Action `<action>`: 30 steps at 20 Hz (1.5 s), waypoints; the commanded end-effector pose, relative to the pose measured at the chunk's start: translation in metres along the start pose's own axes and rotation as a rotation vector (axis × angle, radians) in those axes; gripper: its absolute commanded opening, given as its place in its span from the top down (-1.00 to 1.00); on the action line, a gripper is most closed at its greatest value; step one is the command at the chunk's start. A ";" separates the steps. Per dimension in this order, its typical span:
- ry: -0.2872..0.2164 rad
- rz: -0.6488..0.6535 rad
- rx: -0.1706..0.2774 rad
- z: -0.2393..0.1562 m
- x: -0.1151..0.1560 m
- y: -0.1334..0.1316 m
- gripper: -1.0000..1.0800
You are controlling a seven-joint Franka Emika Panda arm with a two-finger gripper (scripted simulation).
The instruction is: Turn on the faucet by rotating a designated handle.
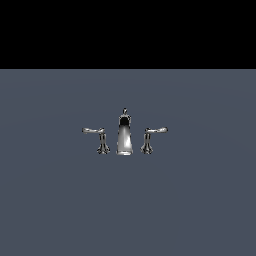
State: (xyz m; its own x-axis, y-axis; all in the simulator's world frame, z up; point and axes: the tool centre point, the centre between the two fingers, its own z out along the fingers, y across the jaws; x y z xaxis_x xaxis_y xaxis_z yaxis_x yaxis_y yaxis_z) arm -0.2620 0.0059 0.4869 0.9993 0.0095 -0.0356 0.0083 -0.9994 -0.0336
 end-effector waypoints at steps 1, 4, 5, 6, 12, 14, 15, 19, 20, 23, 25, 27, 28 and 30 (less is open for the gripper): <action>0.000 0.000 0.000 0.000 0.000 0.000 1.00; 0.000 0.006 0.000 0.002 0.001 -0.001 1.00; 0.000 0.011 0.000 0.003 0.002 -0.001 1.00; 0.001 0.016 0.000 0.004 0.003 -0.001 1.00; 0.003 0.080 0.001 0.020 0.017 -0.006 1.00; 0.004 0.112 0.001 0.029 0.024 -0.009 1.00; 0.004 0.130 0.001 0.033 0.028 -0.010 1.00; 0.007 0.216 0.002 0.055 0.048 -0.014 1.00; 0.008 0.240 0.002 0.061 0.053 -0.015 1.00; 0.011 0.318 0.003 0.081 0.071 -0.017 1.00; 0.013 0.372 0.003 0.095 0.084 -0.018 1.00; 0.014 0.427 0.004 0.108 0.097 -0.018 1.00; 0.015 0.454 0.004 0.115 0.104 -0.018 1.00; 0.017 0.508 0.004 0.129 0.117 -0.016 1.00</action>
State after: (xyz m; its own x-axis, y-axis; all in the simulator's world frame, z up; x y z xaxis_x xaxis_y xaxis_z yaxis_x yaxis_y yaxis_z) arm -0.1596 0.0280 0.3656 0.8970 -0.4407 -0.0331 -0.4415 -0.8970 -0.0206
